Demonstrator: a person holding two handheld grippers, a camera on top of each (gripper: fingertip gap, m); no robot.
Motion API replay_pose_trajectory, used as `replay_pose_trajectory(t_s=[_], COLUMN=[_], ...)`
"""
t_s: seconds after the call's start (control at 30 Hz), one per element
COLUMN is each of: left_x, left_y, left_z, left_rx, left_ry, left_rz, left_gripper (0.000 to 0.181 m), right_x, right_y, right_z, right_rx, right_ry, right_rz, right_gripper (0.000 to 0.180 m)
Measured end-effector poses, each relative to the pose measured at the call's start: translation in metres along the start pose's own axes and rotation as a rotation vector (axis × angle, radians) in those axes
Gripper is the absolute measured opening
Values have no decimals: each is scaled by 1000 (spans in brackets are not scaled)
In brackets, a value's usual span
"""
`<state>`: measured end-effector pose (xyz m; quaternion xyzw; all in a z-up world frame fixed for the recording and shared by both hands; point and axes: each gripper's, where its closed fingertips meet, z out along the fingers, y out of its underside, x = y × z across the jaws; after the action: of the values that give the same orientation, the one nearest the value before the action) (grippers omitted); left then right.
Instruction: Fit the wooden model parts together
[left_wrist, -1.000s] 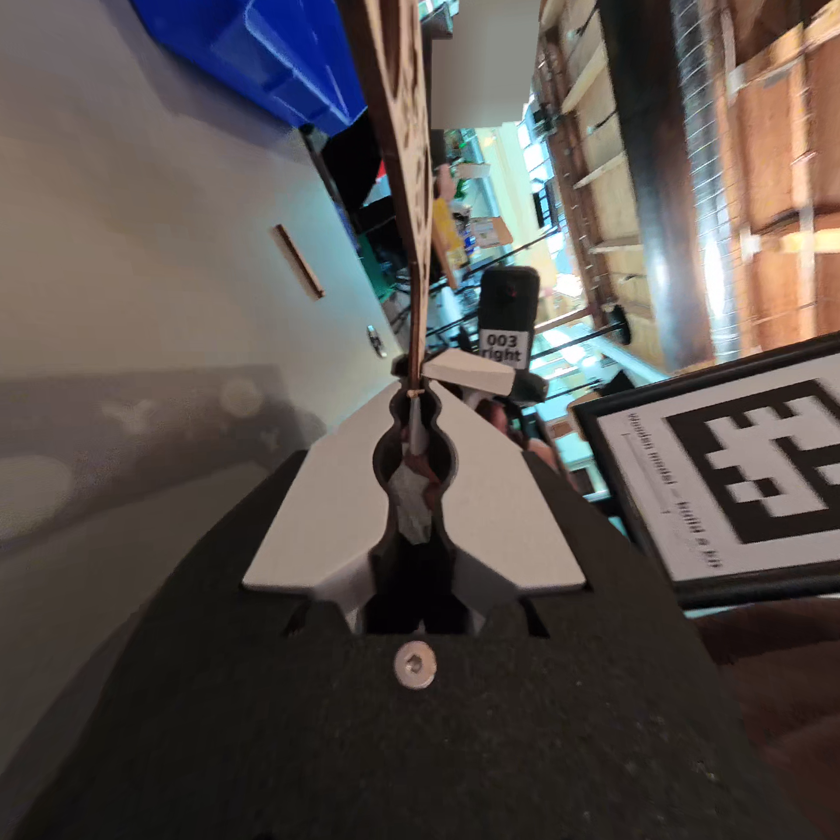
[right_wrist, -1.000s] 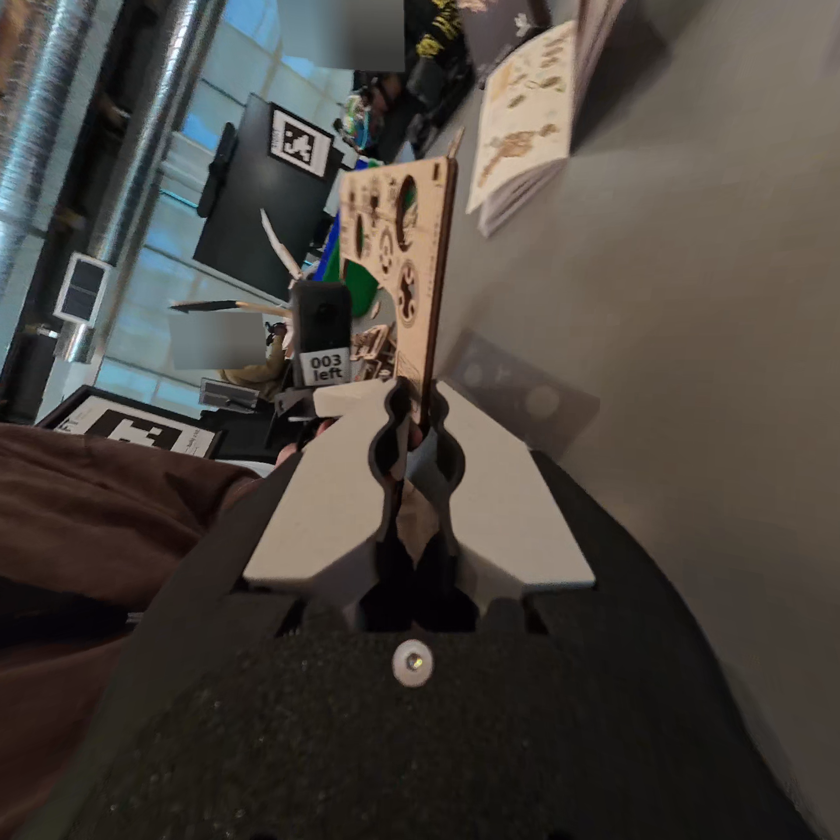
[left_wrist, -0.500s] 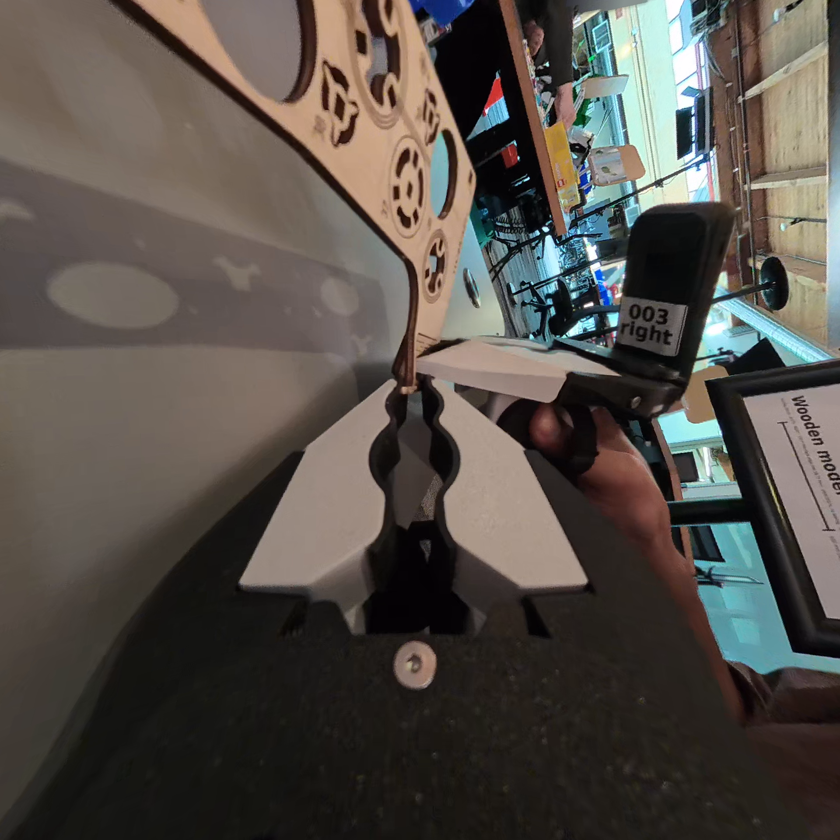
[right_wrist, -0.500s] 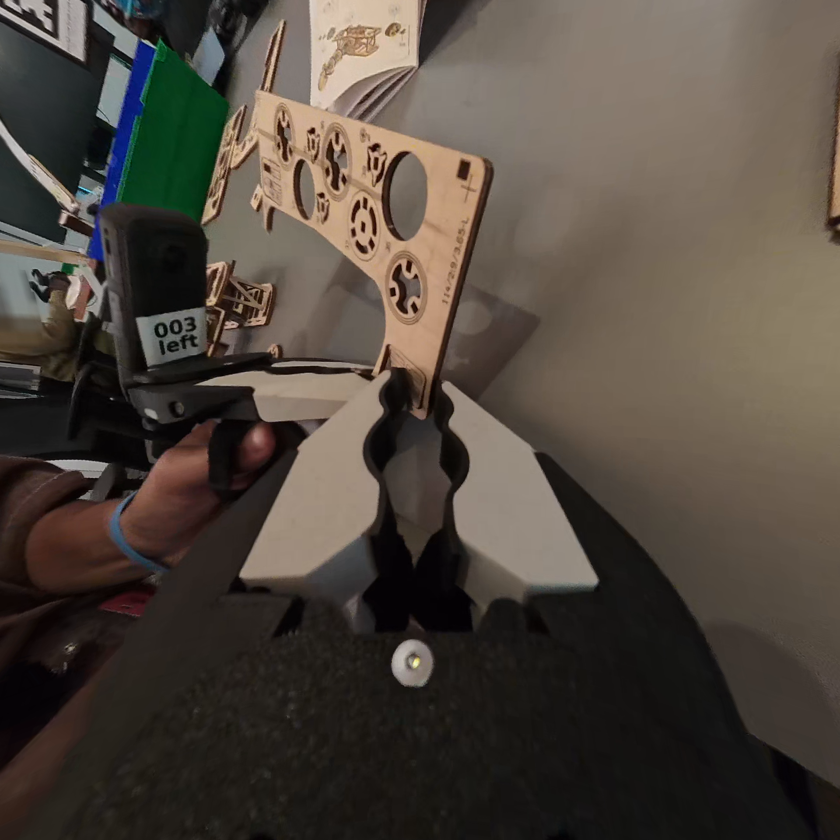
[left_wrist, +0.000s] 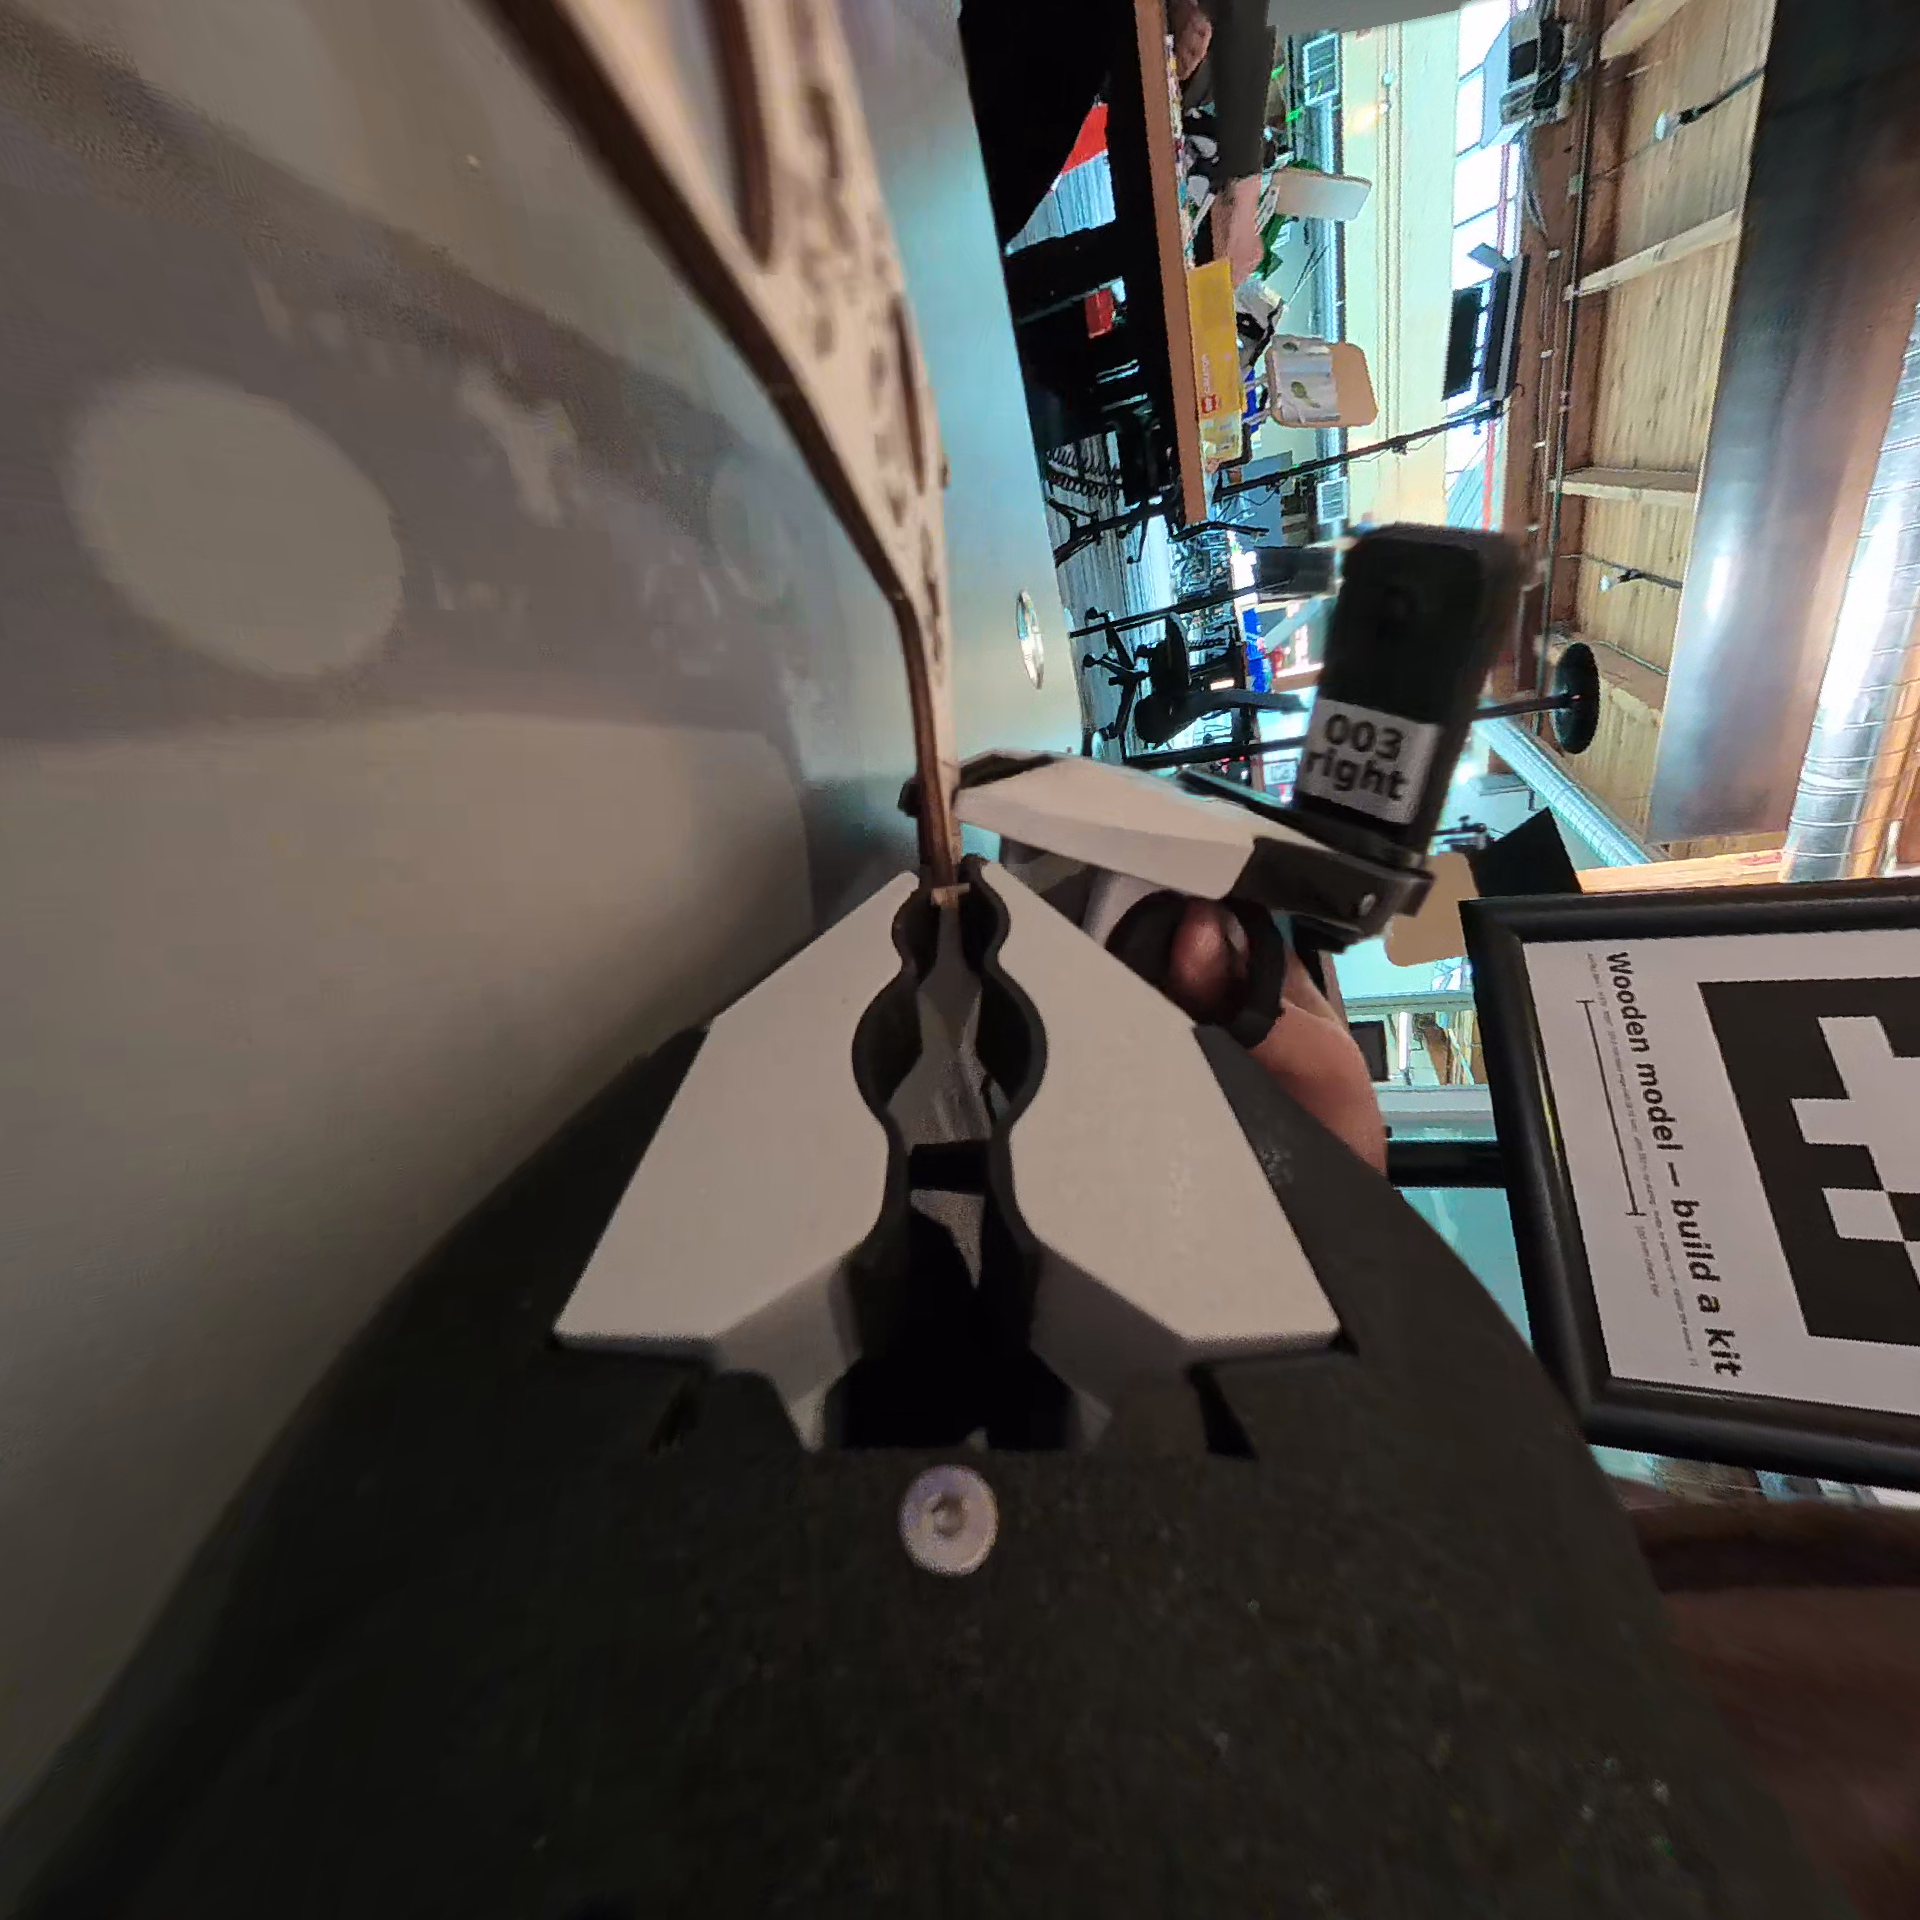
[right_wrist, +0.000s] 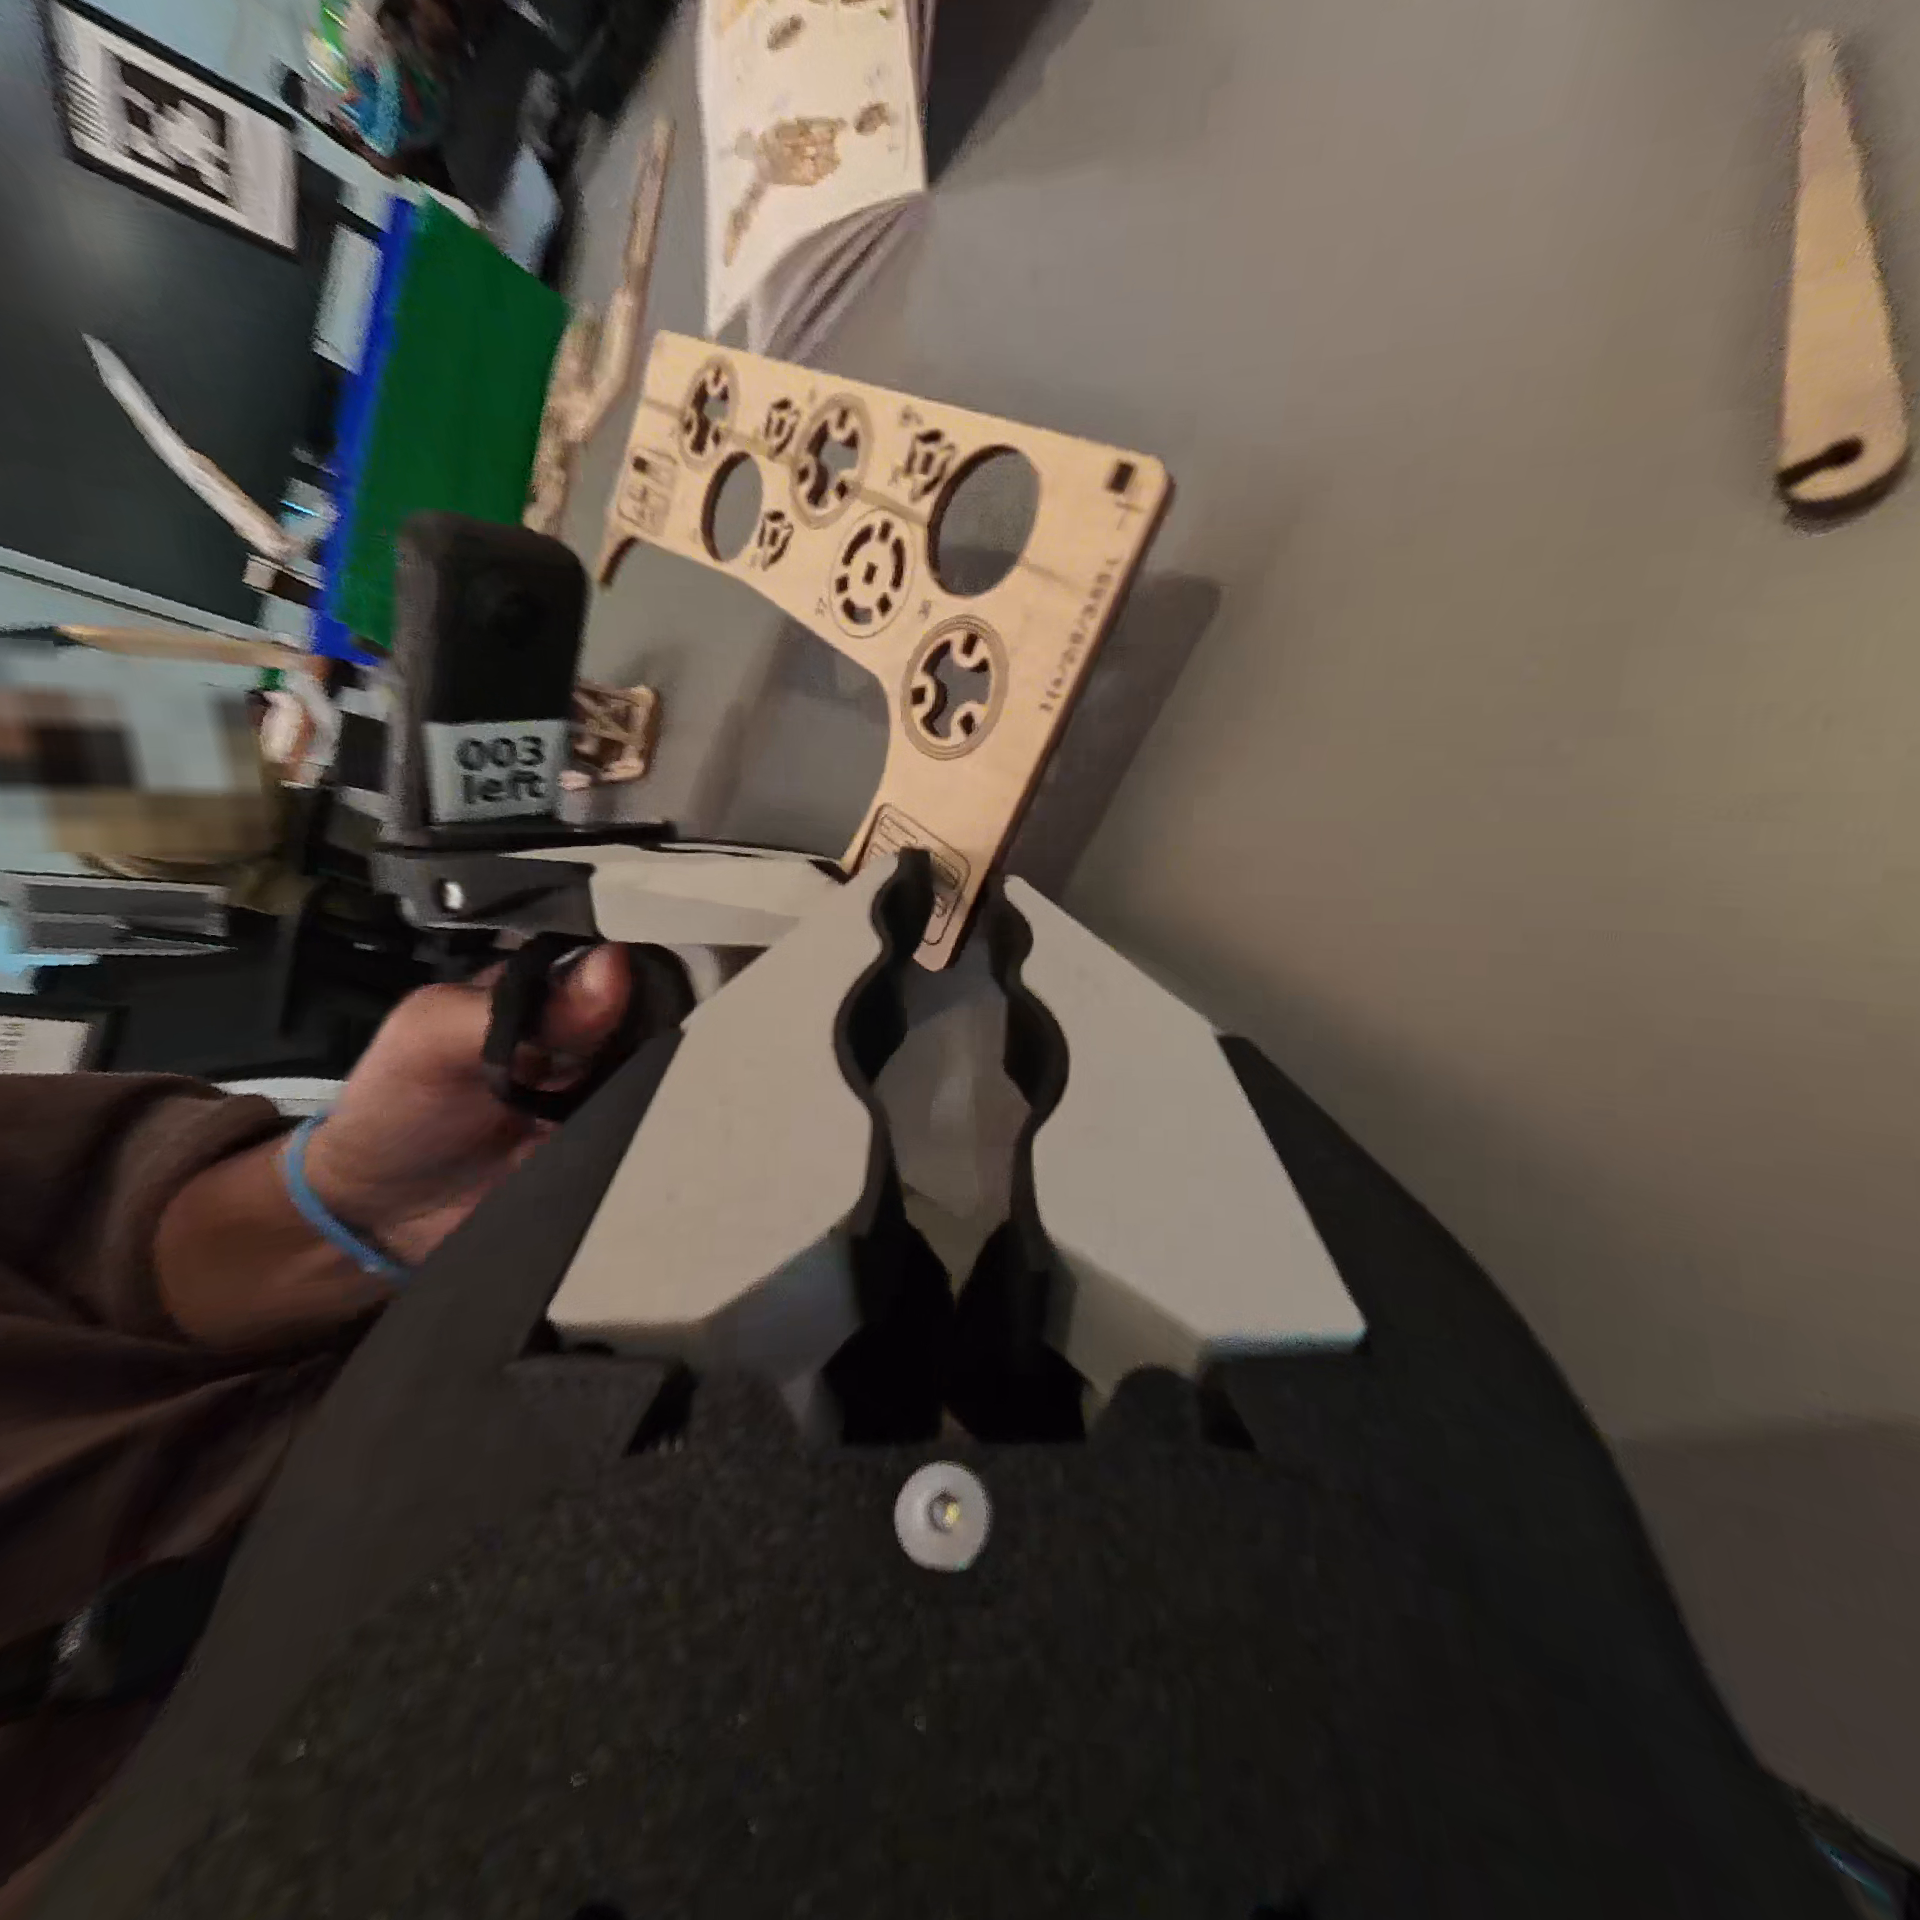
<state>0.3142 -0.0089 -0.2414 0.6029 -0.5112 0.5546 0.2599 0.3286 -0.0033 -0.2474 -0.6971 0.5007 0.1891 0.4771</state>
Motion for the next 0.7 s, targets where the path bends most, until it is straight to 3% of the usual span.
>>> replay_pose_trajectory(t_s=[0.23, 0.27, 0.33, 0.43, 0.53, 0.7], left_x=[-5, -2, -4, -4, -2, 26], left_y=[1, 0, 1, 2, 1, -2], left_z=[2, 4, 4, 2, 2, -1], left_rx=[-38, -32, -32, -54, -49, -45], left_ry=[-54, -37, -85, -62, -33, -2], left_rz=[-3, 7, 60, 22, -1, 124], left_gripper=[2, 0, 1, 1, 1, 1], right_x=[12, 19, 18, 13, 6, -22], right_y=[5, 5, 3, 2, -3, -44], right_z=[2, 2, 3, 1, -12, -46], right_rx=[-103, -114, -143, -119, -75, 196], right_ry=[224, 309, 400, 272, 246, 56], right_rz=[-141, -192, -322, -214, -251, -192], right_gripper=[10, 0, 1, 2, 1, 16])
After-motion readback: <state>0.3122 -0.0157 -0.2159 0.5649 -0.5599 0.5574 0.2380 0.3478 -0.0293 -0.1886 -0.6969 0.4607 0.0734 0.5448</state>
